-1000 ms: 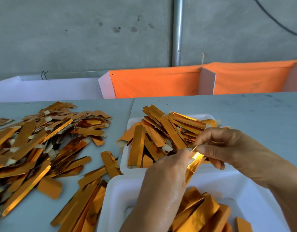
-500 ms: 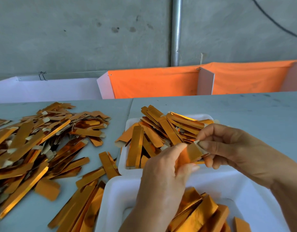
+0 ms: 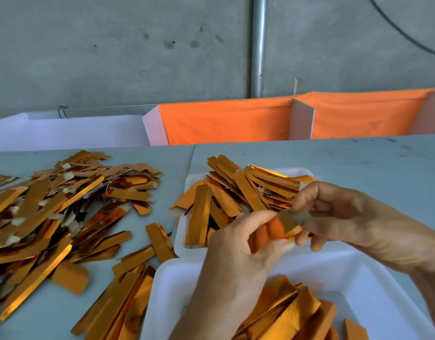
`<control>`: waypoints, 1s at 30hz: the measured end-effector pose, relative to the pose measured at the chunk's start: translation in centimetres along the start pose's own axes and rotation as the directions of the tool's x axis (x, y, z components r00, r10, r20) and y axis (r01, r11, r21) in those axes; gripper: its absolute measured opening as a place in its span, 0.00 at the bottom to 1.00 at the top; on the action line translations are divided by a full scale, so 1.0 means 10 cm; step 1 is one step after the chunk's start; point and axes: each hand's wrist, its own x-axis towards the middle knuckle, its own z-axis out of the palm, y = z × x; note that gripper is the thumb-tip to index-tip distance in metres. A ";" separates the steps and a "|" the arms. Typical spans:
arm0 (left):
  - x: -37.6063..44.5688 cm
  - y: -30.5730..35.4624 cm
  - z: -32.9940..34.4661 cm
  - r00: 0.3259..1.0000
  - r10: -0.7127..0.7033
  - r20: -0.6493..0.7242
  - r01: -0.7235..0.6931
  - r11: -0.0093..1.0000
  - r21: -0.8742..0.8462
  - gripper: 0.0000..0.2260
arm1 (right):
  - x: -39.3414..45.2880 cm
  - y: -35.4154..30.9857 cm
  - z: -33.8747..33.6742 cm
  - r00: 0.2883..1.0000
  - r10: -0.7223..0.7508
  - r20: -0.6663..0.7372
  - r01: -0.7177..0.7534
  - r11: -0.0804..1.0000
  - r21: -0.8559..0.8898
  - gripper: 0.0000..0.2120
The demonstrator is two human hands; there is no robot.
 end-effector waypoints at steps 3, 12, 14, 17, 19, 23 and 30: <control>-0.01 -0.01 0.00 0.999 0.028 -0.015 -0.027 0.999 0.046 0.11 | 0.01 -0.01 0.05 1.000 0.002 -0.019 -0.003 1.000 -0.026 0.06; -0.01 -0.10 0.03 0.998 0.060 -0.006 -0.059 0.990 0.132 0.20 | 0.07 0.01 0.13 0.998 0.044 -0.046 -0.048 0.996 -0.081 0.01; 0.00 -0.09 0.02 0.998 0.067 -0.011 -0.065 0.991 0.120 0.20 | 0.06 0.04 0.10 0.999 0.046 -0.019 -0.044 0.995 0.087 0.05; 0.01 -0.10 0.00 0.997 0.075 -0.019 -0.072 0.990 0.124 0.19 | 0.06 0.09 0.07 0.998 0.064 0.026 -0.069 0.950 0.305 0.10; 0.01 -0.11 0.00 0.997 0.080 -0.021 -0.077 0.988 0.138 0.20 | 0.07 0.11 0.07 0.995 0.084 0.049 -0.096 0.937 0.336 0.11; 0.02 -0.11 0.00 0.995 0.103 -0.016 -0.099 0.982 0.158 0.18 | 0.09 0.13 0.09 0.993 0.105 0.054 -0.118 0.924 0.364 0.10; 0.00 -0.12 0.02 0.994 0.103 0.026 -0.106 0.974 0.199 0.17 | 0.09 0.18 0.08 0.986 0.133 0.099 -0.158 0.935 0.317 0.08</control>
